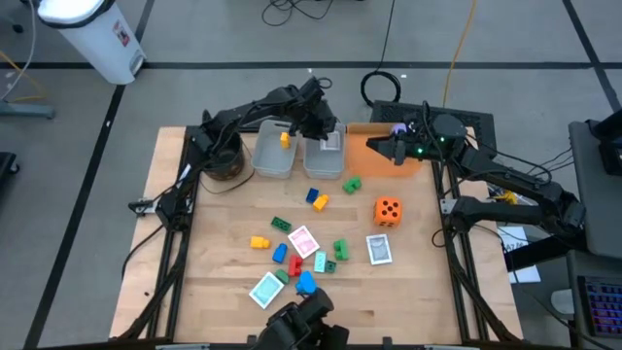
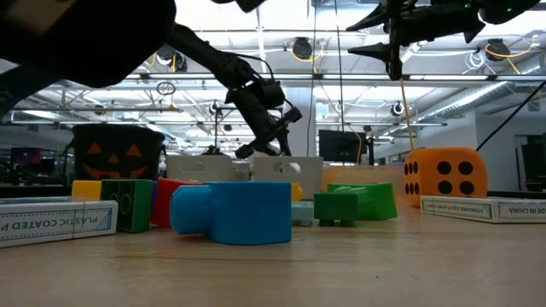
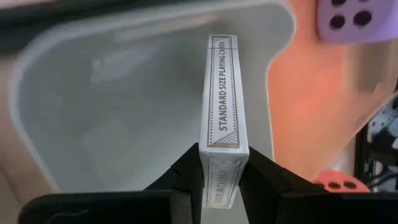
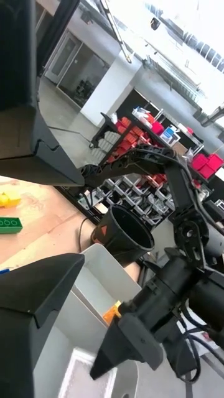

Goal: Pick & Place Toys
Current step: Put the brown deck of cards into the right gray bin, then put the yellow game piece into the left gray bin

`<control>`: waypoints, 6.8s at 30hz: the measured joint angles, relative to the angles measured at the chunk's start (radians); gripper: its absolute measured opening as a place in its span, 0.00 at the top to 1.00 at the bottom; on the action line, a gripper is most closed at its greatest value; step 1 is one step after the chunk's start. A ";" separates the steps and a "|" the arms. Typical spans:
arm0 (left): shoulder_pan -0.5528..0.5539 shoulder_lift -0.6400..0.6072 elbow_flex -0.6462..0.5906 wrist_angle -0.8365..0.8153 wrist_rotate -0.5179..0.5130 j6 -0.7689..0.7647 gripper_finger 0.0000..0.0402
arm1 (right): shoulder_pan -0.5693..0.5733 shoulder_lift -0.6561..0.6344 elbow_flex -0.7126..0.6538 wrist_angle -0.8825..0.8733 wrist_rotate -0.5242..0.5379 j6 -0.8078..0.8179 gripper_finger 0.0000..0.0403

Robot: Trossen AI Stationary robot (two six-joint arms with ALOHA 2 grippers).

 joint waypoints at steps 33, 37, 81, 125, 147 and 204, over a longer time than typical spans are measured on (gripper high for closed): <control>0.013 0.000 0.000 -0.002 -0.024 0.002 0.56 | 0.000 0.000 0.000 -0.003 0.001 -0.011 0.55; 0.013 0.000 0.000 0.002 -0.019 0.013 0.47 | 0.000 0.000 0.000 -0.003 0.001 -0.012 0.55; -0.195 -0.654 0.001 0.164 -0.216 0.284 0.57 | 0.005 0.000 0.000 -0.003 -0.002 0.015 0.55; -1.055 -1.300 -1.191 0.389 -0.798 -0.505 0.68 | 0.377 0.000 -0.267 0.594 0.003 0.121 0.55; -1.030 -0.844 -0.593 -0.376 -0.602 -0.109 0.68 | 0.554 0.157 0.216 -0.174 0.294 -0.576 0.55; -0.919 -0.694 -1.085 -0.057 -0.446 0.380 0.34 | 0.563 0.193 0.178 -0.184 0.295 -0.423 0.55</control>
